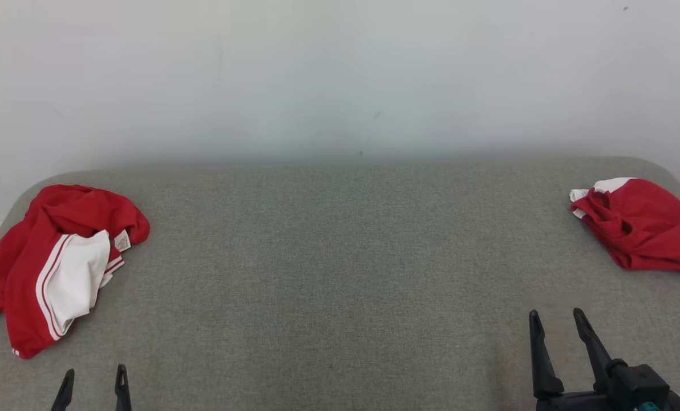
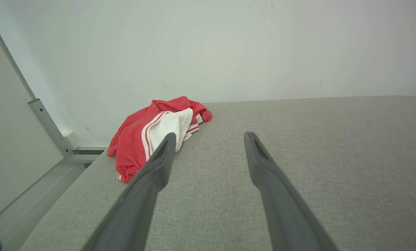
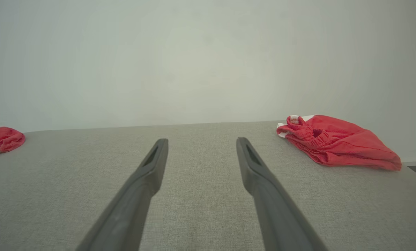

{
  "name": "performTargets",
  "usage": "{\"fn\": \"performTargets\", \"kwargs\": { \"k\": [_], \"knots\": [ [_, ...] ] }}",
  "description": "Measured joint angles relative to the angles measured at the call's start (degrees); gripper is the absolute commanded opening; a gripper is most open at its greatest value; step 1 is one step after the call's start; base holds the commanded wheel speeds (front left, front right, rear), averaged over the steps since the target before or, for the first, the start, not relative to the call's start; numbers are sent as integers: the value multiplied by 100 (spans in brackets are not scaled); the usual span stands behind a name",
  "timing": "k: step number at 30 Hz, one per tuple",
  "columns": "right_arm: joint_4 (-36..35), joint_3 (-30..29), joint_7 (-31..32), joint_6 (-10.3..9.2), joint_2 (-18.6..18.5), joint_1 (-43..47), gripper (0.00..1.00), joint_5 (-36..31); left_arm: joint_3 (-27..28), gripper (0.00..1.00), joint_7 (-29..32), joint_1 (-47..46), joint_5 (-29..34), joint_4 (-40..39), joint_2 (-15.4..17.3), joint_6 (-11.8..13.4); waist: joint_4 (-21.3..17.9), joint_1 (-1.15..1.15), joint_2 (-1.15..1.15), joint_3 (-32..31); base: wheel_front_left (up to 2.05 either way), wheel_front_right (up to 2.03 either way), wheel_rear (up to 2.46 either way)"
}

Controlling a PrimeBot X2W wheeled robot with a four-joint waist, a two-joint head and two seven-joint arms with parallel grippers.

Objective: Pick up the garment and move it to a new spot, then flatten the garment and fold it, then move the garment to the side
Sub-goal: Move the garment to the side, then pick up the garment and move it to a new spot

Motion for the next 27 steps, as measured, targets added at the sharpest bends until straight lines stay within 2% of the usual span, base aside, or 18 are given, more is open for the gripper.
{"fn": "performTargets", "kwargs": {
  "k": [9, 27],
  "knots": [
    [-142, 142, 0, 0, 115, 182, 100, -73, -177, 100, 0, 5, 62, -27, 56, -60, 68, 0, 0, -114, 0, 0, 0],
    [41, 114, 0, 0, 169, 240, 100, -203, -313, 100, 0, 81, -16, -113, 265, -144, 189, 0, 0, -160, 0, 0, 0]
  ]
}}
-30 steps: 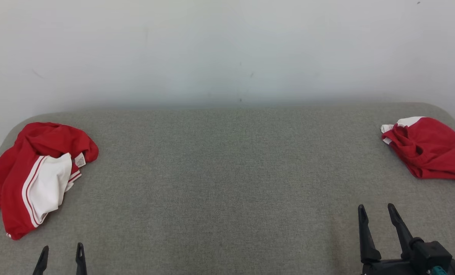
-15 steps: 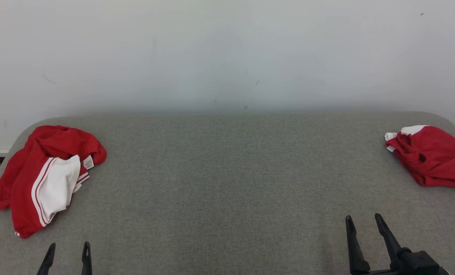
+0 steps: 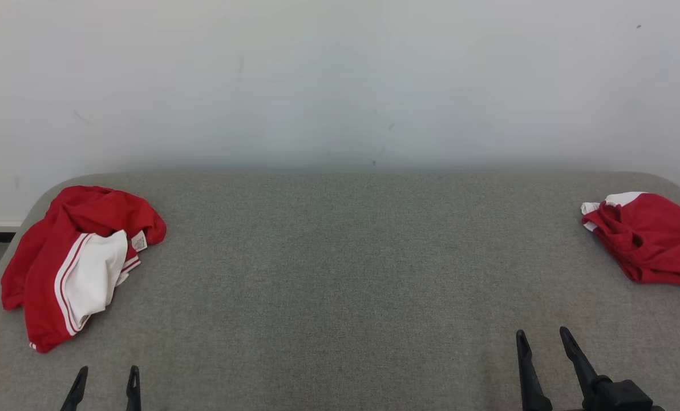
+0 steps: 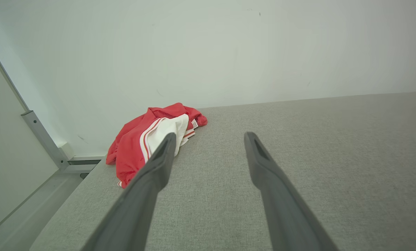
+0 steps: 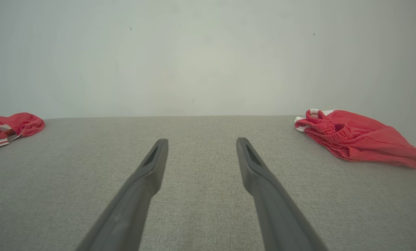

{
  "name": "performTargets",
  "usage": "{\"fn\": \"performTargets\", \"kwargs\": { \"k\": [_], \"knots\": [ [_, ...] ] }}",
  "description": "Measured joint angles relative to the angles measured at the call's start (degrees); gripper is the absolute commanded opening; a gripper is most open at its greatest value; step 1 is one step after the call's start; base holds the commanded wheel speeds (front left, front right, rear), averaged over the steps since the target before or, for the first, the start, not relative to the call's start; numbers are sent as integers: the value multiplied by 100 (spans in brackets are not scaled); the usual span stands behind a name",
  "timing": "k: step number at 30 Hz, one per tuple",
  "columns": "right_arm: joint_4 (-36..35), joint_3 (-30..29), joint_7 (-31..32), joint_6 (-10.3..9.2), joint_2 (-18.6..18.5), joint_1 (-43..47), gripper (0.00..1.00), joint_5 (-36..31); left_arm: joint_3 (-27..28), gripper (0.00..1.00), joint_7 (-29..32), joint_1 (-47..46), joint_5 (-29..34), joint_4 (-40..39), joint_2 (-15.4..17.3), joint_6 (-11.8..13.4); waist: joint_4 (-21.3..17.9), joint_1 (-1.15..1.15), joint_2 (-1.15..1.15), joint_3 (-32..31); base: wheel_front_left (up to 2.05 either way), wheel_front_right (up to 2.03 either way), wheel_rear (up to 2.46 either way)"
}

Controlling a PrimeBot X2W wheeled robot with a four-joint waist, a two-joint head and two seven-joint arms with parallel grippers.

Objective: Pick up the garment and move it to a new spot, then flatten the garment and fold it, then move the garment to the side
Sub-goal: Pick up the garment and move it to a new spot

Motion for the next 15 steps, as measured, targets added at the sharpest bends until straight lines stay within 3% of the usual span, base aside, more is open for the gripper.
{"fn": "performTargets", "kwargs": {
  "k": [15],
  "knots": [
    [19, -31, 0, 0, -8, 1, 100, 35, -15, 100, 0, 0, -171, 80, 22, 46, -13, 0, 0, 5, 0, 0, 0]
  ]
}}
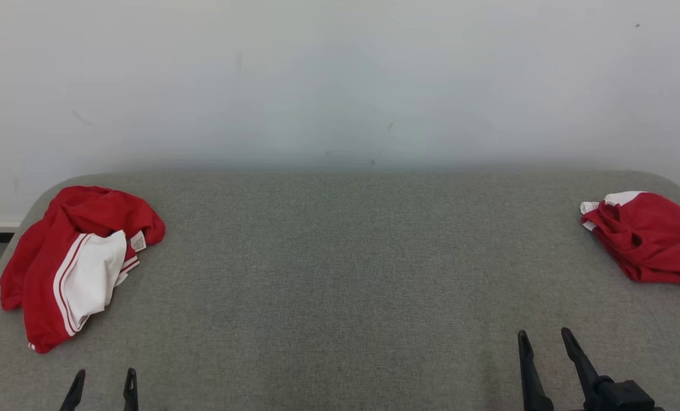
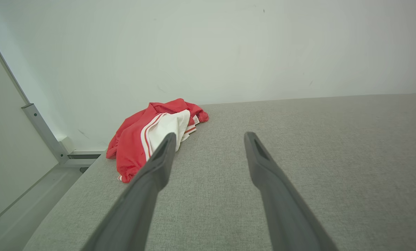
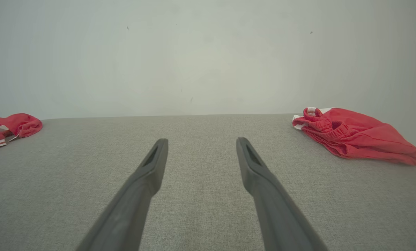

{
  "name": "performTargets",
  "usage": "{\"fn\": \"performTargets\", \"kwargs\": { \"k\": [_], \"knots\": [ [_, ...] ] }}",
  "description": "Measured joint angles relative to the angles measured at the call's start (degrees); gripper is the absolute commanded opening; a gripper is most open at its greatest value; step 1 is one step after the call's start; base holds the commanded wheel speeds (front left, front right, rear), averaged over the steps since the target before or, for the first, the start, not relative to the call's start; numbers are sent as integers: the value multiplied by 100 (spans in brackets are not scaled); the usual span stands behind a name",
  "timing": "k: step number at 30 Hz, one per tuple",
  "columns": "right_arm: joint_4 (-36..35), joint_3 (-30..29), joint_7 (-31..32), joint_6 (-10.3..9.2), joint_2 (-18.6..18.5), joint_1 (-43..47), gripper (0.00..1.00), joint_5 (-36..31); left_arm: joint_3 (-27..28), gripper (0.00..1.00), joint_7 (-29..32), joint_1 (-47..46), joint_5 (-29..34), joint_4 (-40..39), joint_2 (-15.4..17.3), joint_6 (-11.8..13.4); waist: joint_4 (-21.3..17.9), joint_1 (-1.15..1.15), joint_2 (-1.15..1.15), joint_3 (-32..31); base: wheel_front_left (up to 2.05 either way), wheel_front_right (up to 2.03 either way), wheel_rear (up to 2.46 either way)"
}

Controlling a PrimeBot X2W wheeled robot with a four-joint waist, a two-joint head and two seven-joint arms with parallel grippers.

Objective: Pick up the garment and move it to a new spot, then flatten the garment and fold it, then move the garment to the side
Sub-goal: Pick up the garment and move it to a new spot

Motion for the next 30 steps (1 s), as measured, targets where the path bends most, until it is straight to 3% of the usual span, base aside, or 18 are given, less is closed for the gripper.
{"fn": "performTargets", "kwargs": {
  "k": [15, 30],
  "knots": [
    [20, -1, 0, -1, 5, 32, 100, 1, -37, 100, 97, -32, -110, 43, 42, 57, 191, 1, 0, 6, 0, 0, 0],
    [68, -69, 0, 0, 23, 132, 100, 19, -32, 100, 282, -2, -261, -3, 113, 178, 1258, 1, 0, 47, 0, 0, 0]
  ]
}}
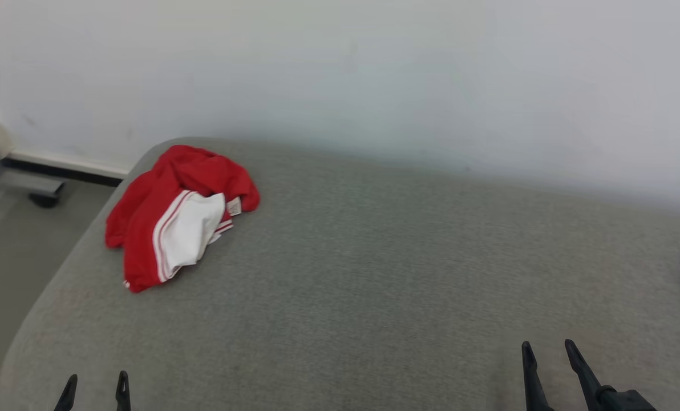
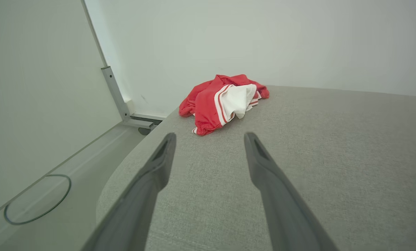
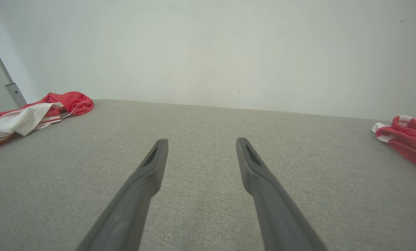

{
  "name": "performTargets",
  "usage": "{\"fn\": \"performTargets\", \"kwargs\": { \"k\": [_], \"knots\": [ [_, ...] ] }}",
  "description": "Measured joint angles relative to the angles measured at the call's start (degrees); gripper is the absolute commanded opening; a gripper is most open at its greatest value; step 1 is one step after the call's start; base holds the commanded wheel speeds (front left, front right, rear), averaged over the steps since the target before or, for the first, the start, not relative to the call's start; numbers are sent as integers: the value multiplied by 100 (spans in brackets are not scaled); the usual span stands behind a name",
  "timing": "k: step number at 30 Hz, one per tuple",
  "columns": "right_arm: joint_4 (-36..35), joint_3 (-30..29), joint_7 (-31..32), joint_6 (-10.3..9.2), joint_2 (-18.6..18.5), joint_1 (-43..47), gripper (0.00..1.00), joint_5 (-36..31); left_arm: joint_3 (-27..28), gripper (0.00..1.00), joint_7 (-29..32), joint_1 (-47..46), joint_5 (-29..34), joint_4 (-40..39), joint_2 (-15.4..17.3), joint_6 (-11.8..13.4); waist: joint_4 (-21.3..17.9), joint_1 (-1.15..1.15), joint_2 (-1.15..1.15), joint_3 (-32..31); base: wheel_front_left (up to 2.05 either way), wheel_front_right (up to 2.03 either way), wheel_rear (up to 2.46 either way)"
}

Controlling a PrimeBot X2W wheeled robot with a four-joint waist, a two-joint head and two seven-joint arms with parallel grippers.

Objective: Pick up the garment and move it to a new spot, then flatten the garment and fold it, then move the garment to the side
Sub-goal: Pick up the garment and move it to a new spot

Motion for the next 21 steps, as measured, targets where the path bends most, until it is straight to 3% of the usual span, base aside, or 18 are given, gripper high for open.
{"fn": "performTargets", "kwargs": {
  "k": [13, 21],
  "knots": [
    [40, 101, 0, 0, 3, 7, 100, 5, 107, 100, -10, 61, -187, -48, 23, 121, 1046, 0, 0, 51, 0, 0, 0],
    [176, 296, 0, -1, -130, -257, 100, 18, 191, 100, -134, 185, -241, -99, -48, 247, 1269, 0, 0, 227, 0, 0, 0]
  ]
}}
